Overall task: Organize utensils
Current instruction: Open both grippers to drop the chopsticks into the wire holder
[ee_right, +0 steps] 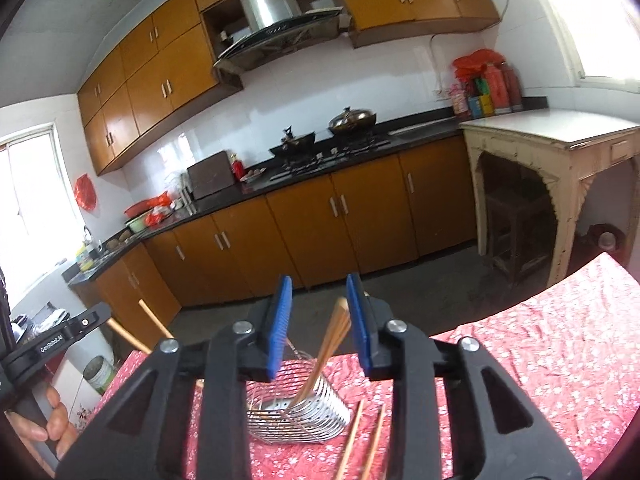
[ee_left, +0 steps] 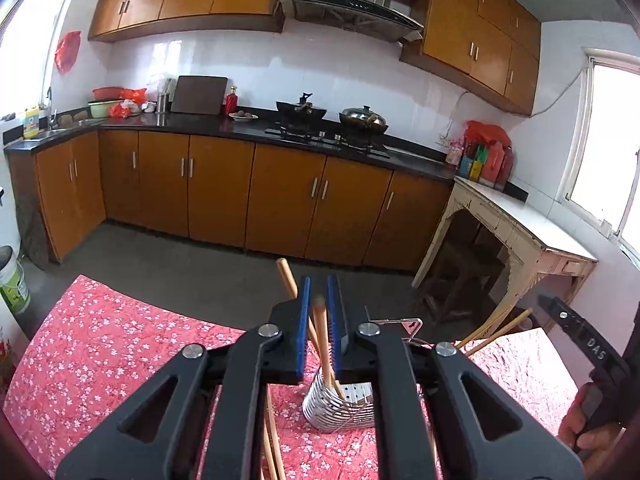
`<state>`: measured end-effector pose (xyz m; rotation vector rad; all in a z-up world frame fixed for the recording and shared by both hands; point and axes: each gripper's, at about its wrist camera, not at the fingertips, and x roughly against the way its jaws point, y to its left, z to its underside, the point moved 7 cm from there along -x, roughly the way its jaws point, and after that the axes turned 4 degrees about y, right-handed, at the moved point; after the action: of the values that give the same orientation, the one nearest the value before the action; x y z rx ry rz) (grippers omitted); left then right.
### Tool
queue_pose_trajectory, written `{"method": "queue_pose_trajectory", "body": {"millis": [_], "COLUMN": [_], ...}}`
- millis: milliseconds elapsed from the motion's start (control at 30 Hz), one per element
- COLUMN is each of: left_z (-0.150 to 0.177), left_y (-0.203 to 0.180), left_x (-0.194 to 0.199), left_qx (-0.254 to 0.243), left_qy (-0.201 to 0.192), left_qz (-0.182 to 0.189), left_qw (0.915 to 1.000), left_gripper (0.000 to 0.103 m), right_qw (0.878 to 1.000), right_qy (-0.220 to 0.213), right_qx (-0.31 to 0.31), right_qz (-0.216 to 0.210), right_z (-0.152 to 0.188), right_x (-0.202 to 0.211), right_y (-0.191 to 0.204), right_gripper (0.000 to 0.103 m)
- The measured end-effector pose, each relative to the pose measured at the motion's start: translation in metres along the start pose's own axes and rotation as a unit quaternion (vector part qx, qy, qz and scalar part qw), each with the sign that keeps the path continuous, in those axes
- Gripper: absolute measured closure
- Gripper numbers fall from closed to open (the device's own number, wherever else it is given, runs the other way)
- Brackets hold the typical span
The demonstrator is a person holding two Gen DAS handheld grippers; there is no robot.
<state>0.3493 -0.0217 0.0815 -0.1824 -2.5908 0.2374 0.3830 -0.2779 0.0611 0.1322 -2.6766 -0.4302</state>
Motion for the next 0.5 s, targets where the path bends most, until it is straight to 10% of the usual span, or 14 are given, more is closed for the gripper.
{"method": "queue_pose_trajectory", "body": {"millis": [67, 500], "left_z": [-0.002, 0.051], "left_y": [0.001, 0.043], "left_x": [0.007, 0.068], "left_qx": [0.003, -0.005], "left_qy": [-0.007, -0.02], "left_qz": [-0.003, -0.035], "left_qw": [1.0, 0.9992], "left_gripper": [0.069, 0.068], "right_qw": [1.0, 0.998], "right_qy": [-0.011, 0.048], "right_qx": [-0.001, 0.004], "right_qz": [0.007, 0.041], "right_z": [-0.002, 0.084], "right_x": [0.012, 0.063], "right_y": [-0.004, -0.042], "right_gripper": [0.069, 0.068]}}
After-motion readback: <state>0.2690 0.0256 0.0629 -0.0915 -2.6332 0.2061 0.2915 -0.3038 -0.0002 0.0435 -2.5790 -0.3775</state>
